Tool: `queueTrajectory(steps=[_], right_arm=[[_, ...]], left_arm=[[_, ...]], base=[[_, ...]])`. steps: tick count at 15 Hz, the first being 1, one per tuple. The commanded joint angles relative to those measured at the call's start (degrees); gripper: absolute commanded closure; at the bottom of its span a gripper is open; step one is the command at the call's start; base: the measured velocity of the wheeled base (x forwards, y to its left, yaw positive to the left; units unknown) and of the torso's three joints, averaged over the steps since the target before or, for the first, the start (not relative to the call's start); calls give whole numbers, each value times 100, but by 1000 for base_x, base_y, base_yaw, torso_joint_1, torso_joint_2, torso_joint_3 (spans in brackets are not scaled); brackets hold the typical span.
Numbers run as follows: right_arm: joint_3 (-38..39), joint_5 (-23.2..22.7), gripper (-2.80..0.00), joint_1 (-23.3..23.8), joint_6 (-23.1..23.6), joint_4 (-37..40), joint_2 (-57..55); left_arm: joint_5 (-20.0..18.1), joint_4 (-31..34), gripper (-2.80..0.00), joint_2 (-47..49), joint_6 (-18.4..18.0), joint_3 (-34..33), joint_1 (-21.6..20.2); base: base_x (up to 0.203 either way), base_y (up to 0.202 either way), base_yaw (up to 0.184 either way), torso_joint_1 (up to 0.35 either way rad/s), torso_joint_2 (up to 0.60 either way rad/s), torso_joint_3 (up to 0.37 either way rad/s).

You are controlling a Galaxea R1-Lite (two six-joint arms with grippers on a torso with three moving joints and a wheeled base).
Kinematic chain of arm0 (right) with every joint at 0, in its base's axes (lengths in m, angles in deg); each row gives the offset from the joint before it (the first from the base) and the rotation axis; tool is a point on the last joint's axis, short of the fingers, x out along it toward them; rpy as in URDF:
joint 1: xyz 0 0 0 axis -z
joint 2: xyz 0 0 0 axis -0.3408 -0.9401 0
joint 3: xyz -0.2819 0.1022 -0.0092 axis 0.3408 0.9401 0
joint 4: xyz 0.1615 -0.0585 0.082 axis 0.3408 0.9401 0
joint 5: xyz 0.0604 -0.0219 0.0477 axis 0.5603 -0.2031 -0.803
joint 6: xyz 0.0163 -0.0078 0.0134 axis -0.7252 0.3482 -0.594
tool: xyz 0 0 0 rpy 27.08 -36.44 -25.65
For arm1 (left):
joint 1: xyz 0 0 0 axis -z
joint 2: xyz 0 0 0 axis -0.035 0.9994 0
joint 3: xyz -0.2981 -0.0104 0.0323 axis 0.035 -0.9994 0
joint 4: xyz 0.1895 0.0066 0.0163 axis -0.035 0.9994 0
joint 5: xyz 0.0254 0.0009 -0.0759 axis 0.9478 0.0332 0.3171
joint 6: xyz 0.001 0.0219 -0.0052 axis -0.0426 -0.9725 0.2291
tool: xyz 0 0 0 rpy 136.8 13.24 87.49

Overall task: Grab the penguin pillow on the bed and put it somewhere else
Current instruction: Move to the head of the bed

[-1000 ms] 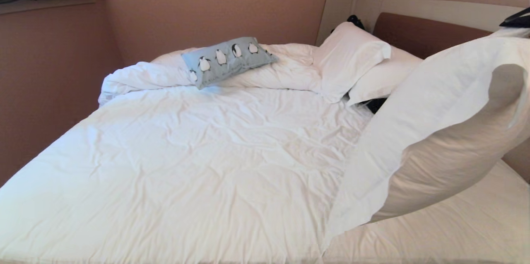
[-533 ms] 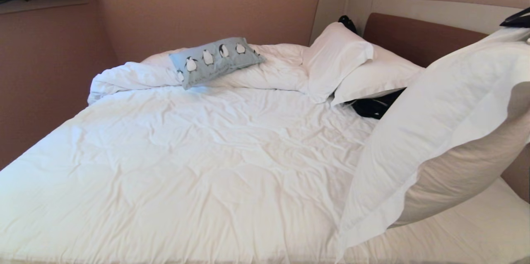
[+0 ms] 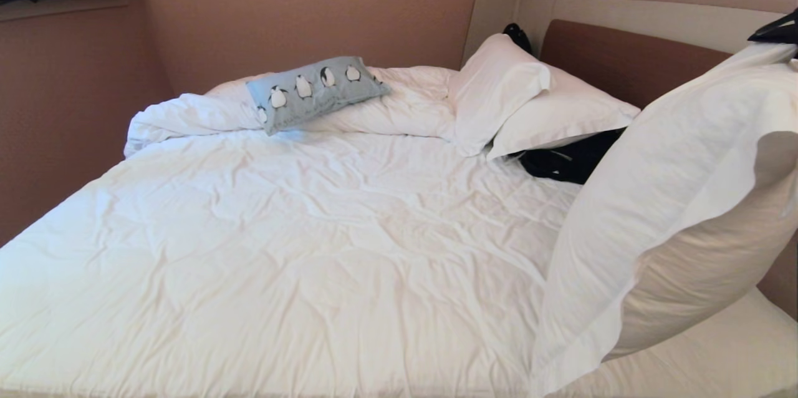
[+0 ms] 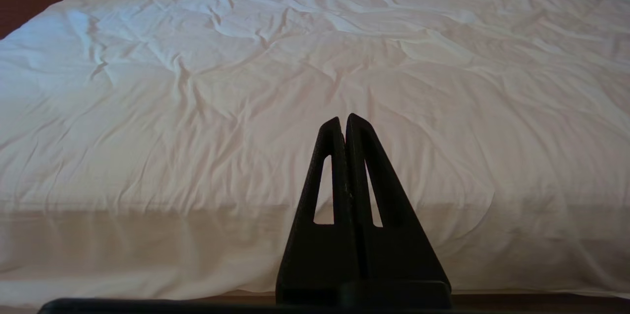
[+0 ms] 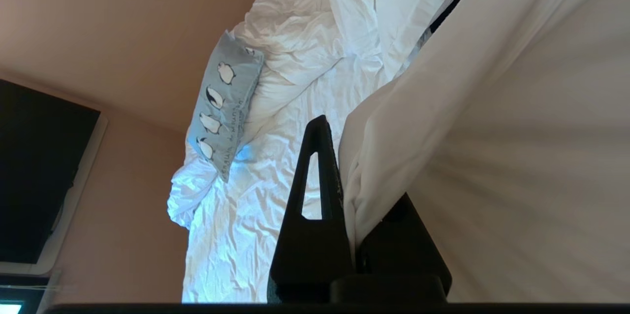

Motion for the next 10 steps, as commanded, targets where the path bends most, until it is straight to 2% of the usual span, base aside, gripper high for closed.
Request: queueTrajectory(steps=[1, 7, 10], right_arm=[[2, -12, 0, 11, -27, 17, -22], [-7, -12, 0, 11, -35, -89, -142], [-7, -12, 0, 11, -27, -107, -222]], left_arm=[[5, 0, 0, -2, 2, 0, 0], [5, 0, 0, -2, 2, 0, 0], [5, 0, 0, -1, -7, 0, 0]], base=[[0, 0, 0, 0, 0, 0], [0, 9, 0, 0, 0, 0], [-1, 147, -9, 3, 2, 2]])
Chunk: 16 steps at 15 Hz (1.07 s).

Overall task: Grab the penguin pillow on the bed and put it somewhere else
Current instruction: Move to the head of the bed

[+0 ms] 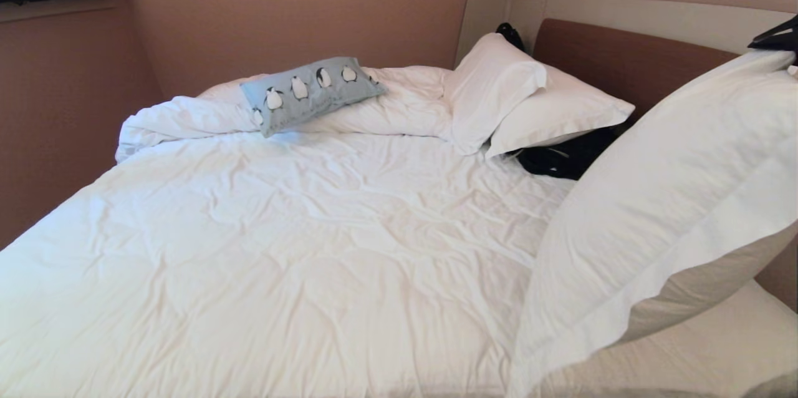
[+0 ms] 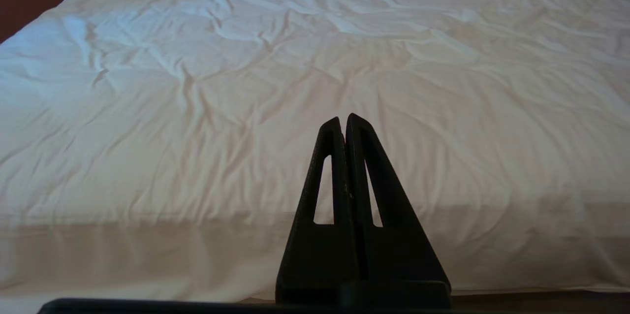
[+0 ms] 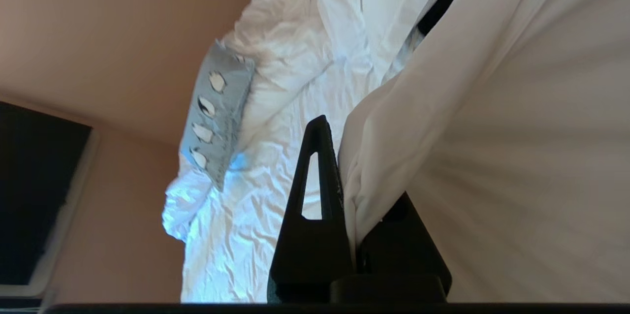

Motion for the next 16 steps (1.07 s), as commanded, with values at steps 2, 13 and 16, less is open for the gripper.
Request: queueTrajectory(steps=[2, 13, 16], right_arm=[[-5, -17, 0, 7, -24, -119, -126], [43, 1243, 0, -19, 906, -153, -193], [41, 1746, 0, -14, 1234, -141, -200]], left_arm=[[2, -5, 0, -2, -1, 0, -2], [2, -5, 0, -2, -1, 0, -2], [2, -5, 0, -2, -1, 0, -2]], base=[[0, 161, 4, 1, 1, 0], [0, 7, 0, 0, 0, 0], [0, 0, 0, 0, 0, 0]])
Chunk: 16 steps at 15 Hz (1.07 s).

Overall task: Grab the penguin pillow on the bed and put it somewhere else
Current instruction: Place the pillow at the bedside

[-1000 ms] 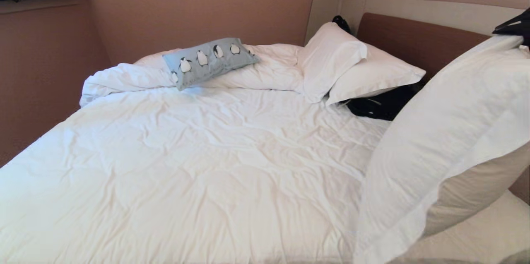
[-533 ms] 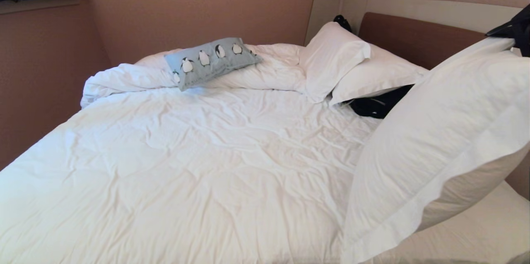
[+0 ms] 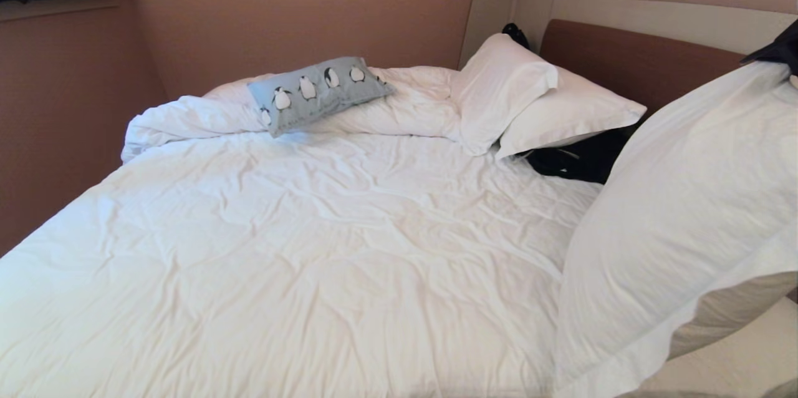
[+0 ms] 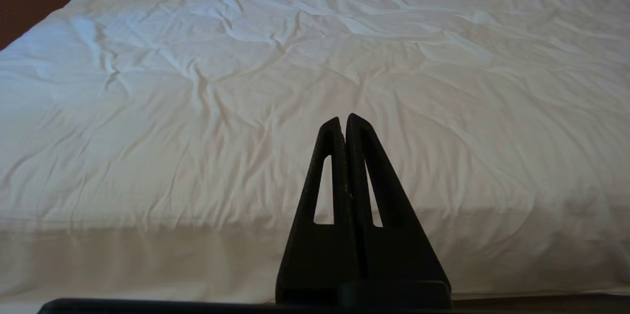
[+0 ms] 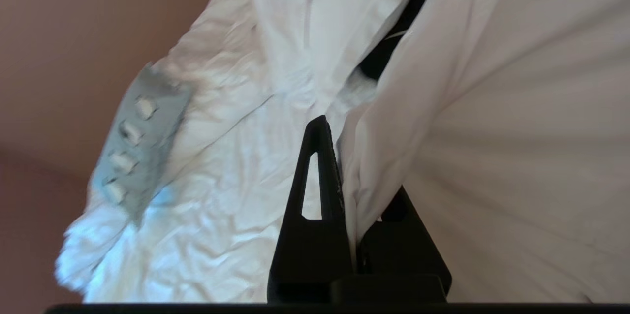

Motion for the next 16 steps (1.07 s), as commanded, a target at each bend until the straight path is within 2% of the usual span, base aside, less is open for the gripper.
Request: queueTrajectory(steps=[1, 3, 8, 11, 14, 16], right_arm=[[11, 957, 0, -12, 321, 10, -2], [41, 1498, 0, -36, 570, 7, 32], [124, 1519, 0, -97, 960, 31, -138], [155, 1579, 0, -437, 1268, 23, -623], [207, 1946, 0, -739, 1628, 2, -1026], [221, 2077, 0, -995, 1704, -2, -1225]], left_arm=[[4, 0, 0, -2, 3, 0, -2], [4, 0, 0, 1, 3, -4, -2], [4, 0, 0, 6, 3, 0, -2], [4, 0, 0, -2, 3, 0, -2], [4, 0, 0, 6, 3, 0, -2], [4, 0, 0, 4, 3, 0, -2]], base=[[0, 0, 0, 0, 0, 0], [0, 0, 0, 0, 0, 0], [0, 0, 0, 0, 0, 0], [0, 0, 0, 0, 0, 0], [0, 0, 0, 0, 0, 0], [0, 0, 0, 0, 0, 0]])
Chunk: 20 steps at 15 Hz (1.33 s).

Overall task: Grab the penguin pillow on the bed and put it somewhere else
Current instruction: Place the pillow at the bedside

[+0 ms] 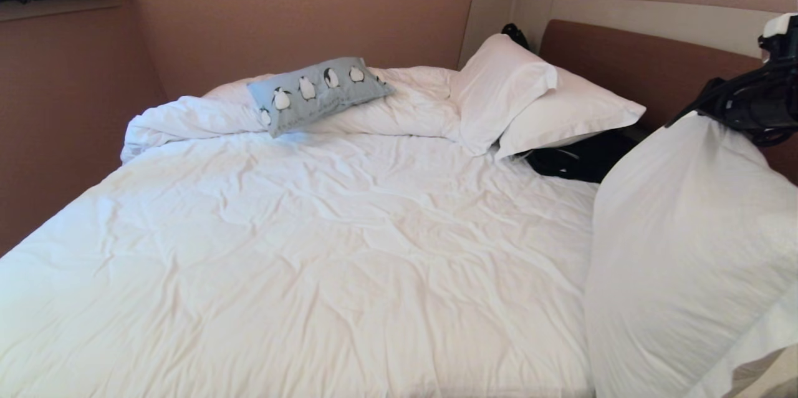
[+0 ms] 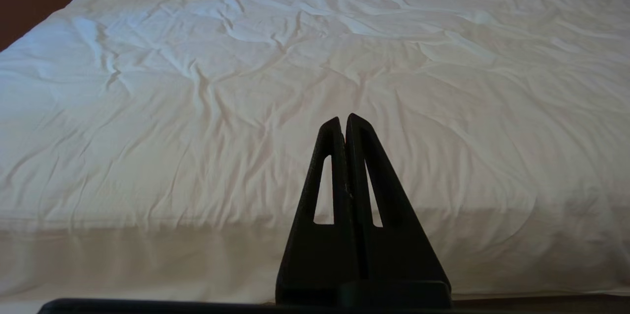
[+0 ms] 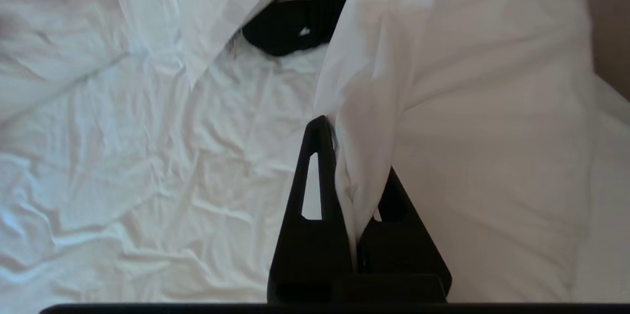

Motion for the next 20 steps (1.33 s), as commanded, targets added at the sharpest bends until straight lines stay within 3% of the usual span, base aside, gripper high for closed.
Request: queueTrajectory(steps=[1, 4, 9, 17, 20], right_arm=[[32, 153, 0, -269, 123, 49, -333], [105, 271, 0, -883, 116, 60, -663], [126, 926, 0, -2064, -37, 61, -1583], [547, 983, 0, -2816, -132, 33, -1921], [643, 1406, 0, -2964, -118, -186, -2098]], left_arm=[[5, 0, 0, -2, 4, 0, 0], [5, 0, 0, 6, 4, 0, 0], [5, 0, 0, 1, 4, 0, 0], [5, 0, 0, 6, 4, 0, 0], [5, 0, 0, -2, 4, 0, 0]], base=[[0, 0, 0, 0, 0, 0], [0, 0, 0, 0, 0, 0], [0, 0, 0, 0, 0, 0], [0, 0, 0, 0, 0, 0], [0, 0, 0, 0, 0, 0]])
